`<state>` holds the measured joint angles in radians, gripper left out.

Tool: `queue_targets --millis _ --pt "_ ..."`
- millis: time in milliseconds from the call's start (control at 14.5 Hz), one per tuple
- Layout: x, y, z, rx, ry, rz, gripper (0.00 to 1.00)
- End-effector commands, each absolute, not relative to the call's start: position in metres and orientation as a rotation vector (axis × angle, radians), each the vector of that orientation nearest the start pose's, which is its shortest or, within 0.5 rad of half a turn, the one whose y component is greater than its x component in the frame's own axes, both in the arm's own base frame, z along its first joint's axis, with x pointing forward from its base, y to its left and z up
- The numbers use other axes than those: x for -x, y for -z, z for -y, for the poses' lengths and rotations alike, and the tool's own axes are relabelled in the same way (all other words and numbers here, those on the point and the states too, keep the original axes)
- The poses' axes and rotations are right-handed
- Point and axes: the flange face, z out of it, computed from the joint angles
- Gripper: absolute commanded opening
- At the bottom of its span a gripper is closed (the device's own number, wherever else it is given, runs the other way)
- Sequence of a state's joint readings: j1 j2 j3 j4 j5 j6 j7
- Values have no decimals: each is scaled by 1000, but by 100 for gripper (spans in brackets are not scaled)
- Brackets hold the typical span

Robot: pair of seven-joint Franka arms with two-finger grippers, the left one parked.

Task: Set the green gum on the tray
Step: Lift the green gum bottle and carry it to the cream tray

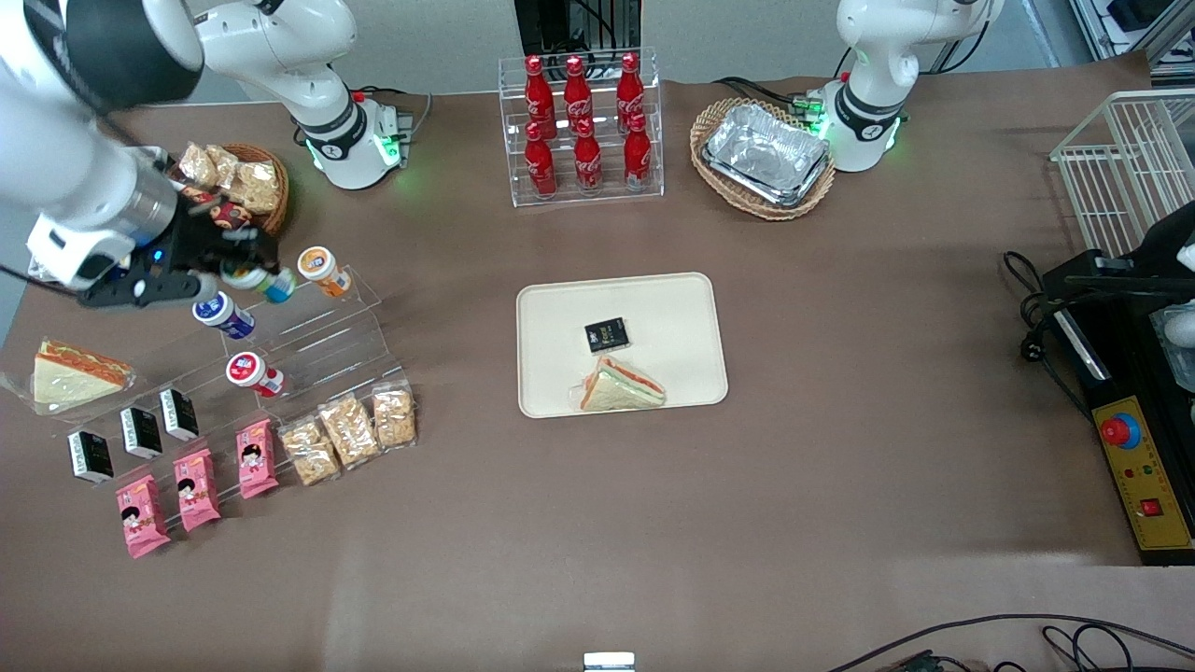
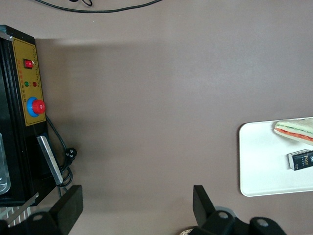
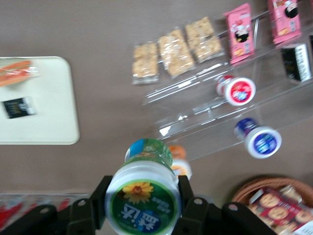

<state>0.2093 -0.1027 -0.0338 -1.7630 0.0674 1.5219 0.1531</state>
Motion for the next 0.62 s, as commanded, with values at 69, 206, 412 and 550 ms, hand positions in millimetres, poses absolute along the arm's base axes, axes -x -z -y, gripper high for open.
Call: queue_targets --millis 69,206,412,550 --pt "-474 -617 -211 3068 -276 -175 37" --pt "-463 -609 -254 3019 -321 -279 37" --pt "-446 -557 -338 3045 -295 -331 37" --pt "-444 -513 -359 3039 -264 -365 37"
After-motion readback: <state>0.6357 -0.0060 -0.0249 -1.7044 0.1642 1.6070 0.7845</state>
